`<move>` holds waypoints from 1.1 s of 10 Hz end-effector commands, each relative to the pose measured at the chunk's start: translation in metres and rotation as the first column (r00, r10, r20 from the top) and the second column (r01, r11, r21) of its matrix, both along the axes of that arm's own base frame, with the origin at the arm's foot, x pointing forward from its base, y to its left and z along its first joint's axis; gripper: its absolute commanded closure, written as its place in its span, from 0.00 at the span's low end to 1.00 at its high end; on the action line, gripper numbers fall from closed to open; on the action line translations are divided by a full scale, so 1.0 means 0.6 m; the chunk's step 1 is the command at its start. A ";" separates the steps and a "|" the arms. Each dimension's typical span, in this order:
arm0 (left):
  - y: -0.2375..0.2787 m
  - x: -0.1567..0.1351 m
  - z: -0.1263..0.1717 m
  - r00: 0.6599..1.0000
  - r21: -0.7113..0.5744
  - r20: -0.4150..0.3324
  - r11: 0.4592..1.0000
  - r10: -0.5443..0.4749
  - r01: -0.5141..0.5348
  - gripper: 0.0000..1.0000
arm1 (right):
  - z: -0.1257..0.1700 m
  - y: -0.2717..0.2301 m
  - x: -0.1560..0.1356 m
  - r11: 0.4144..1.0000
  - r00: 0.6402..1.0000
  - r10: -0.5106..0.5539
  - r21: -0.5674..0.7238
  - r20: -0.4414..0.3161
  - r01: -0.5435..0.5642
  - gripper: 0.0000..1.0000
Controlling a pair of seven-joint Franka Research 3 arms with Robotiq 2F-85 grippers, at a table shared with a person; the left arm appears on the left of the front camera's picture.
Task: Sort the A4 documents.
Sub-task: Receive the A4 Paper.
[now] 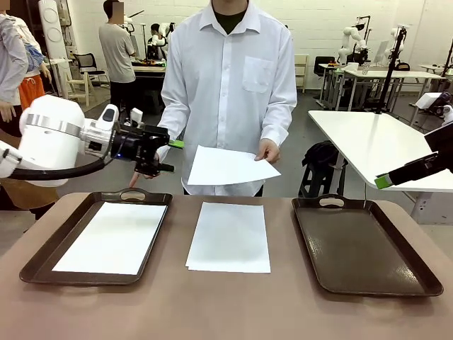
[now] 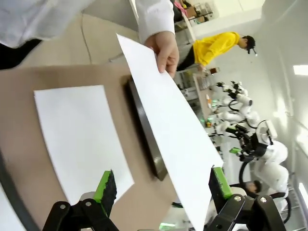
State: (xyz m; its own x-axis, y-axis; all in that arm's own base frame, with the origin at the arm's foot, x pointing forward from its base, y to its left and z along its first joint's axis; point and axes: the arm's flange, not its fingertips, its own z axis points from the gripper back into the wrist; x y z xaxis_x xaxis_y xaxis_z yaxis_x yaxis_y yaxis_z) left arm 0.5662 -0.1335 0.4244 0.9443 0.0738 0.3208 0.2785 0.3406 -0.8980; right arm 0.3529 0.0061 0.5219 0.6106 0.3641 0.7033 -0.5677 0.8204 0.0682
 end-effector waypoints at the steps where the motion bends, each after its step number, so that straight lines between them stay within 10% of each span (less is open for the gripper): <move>1: -0.011 0.030 -0.005 0.997 -0.086 -0.081 0.996 -0.017 0.010 0.00 | -0.003 0.001 0.002 1.000 1.000 0.006 0.010 -0.004 -0.006 0.00; 11: -0.100 0.048 -0.065 0.963 -0.226 -0.233 0.971 -0.134 0.081 0.00 | -0.003 0.001 0.002 1.000 1.000 0.006 0.010 -0.004 -0.006 0.00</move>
State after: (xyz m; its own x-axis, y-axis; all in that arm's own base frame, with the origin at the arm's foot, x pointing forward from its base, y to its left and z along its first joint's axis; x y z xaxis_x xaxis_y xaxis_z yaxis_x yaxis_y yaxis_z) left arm 0.5871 -0.1881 0.3827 0.9958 0.0110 0.0907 0.0883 0.1374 -0.9866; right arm 0.3529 0.0061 0.5219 0.6106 0.3641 0.7032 -0.5677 0.8204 0.0681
